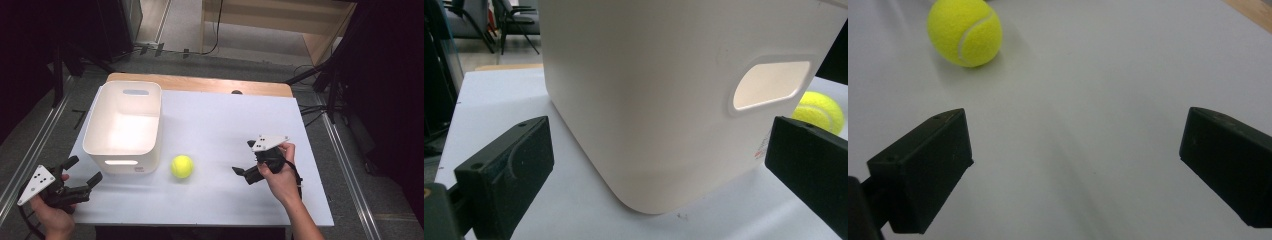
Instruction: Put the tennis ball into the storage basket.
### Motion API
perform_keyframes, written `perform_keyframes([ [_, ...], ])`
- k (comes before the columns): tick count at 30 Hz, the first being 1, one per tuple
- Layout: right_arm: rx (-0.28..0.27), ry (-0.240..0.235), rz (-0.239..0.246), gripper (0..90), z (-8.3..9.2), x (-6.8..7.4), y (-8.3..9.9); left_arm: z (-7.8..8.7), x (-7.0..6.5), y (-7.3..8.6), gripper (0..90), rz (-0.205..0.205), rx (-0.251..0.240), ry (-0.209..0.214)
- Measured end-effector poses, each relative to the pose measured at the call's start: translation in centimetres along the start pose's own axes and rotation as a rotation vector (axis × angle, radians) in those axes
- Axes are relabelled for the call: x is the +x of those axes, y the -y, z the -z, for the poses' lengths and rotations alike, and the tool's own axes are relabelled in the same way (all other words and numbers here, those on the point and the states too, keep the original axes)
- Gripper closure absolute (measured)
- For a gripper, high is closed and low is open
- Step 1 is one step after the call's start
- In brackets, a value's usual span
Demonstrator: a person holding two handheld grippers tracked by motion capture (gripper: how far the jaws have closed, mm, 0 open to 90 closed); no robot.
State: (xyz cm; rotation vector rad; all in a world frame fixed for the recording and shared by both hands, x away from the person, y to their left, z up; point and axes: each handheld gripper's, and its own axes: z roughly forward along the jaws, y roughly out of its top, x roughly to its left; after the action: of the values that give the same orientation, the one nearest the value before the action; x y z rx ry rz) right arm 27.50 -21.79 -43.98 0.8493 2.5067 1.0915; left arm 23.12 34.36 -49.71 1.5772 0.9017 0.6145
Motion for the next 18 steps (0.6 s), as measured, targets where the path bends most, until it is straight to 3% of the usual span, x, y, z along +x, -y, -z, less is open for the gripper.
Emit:
perform_keyframes([
  [9,0.048,-0.035,0.023,0.0,-1.5,0.6,-1.1,0.0,0.0,0.0,0.0,0.002,-0.001,0.003],
  [12,0.054,-0.046,0.036,6.8,-2.0,0.8,-1.6,0.0,0.1,0.0,0.0,0.001,-0.002,0.004],
  [18,0.075,-0.086,0.055,6.8,-3.1,1.3,-2.3,0.0,0.1,0.0,0.0,0.0,-0.003,0.005],
])
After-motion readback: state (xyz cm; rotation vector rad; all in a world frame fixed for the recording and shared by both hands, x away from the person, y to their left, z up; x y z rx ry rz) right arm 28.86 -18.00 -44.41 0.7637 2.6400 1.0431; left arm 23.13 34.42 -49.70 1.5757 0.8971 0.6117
